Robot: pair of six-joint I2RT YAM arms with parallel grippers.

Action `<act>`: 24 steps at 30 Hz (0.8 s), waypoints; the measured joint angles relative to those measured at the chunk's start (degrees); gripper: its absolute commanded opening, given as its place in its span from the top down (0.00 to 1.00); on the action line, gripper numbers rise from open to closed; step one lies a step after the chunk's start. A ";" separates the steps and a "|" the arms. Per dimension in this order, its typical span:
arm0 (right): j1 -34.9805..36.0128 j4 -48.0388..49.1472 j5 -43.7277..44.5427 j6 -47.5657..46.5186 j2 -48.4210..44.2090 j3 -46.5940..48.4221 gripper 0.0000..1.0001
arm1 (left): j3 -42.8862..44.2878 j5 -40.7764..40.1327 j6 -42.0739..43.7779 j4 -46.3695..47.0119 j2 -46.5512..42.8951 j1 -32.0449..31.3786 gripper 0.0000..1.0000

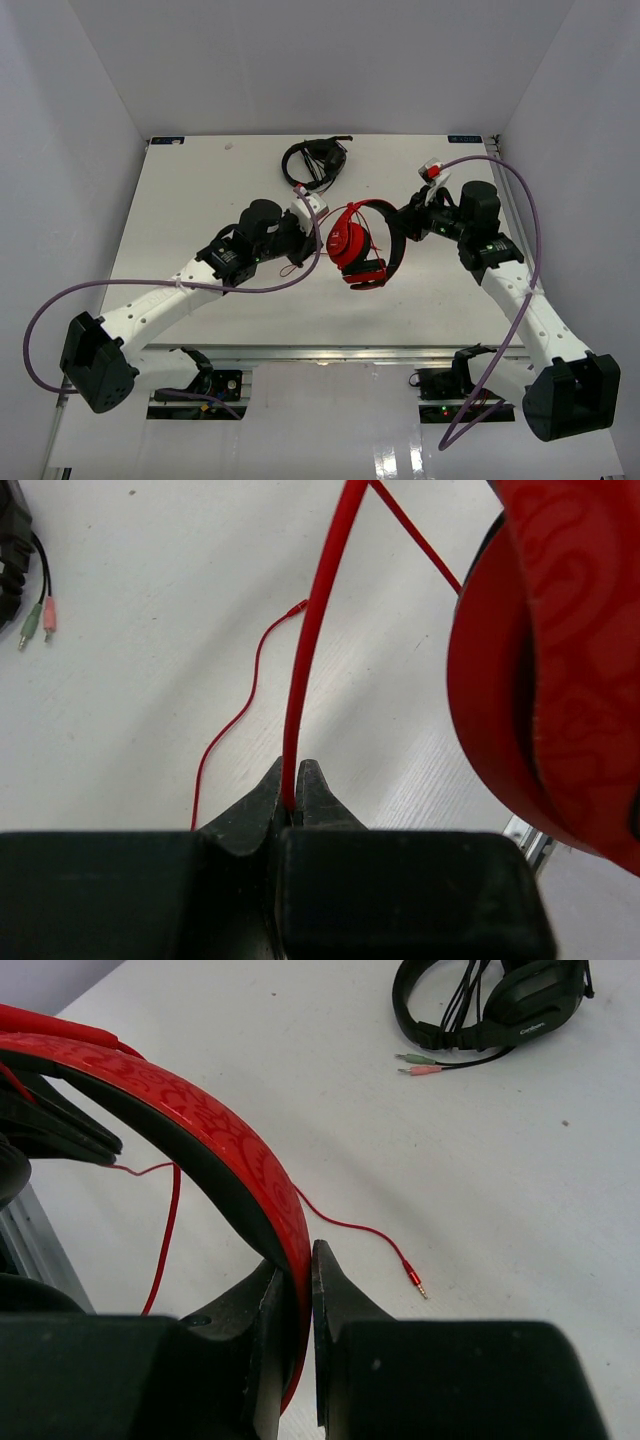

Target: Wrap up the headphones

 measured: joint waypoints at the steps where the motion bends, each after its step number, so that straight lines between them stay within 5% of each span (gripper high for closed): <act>1: -0.19 0.04 -0.64 0.74 0.26 0.16 0.92 | -0.23 0.46 -0.33 0.84 0.44 0.05 1.00; 12: -2.72 1.94 -5.74 9.87 2.10 0.48 0.92 | -1.99 6.11 -6.36 11.18 2.36 0.05 0.91; 24: -3.64 5.86 -4.16 16.52 3.20 3.04 0.92 | -9.40 10.95 -16.20 25.17 5.09 0.05 0.66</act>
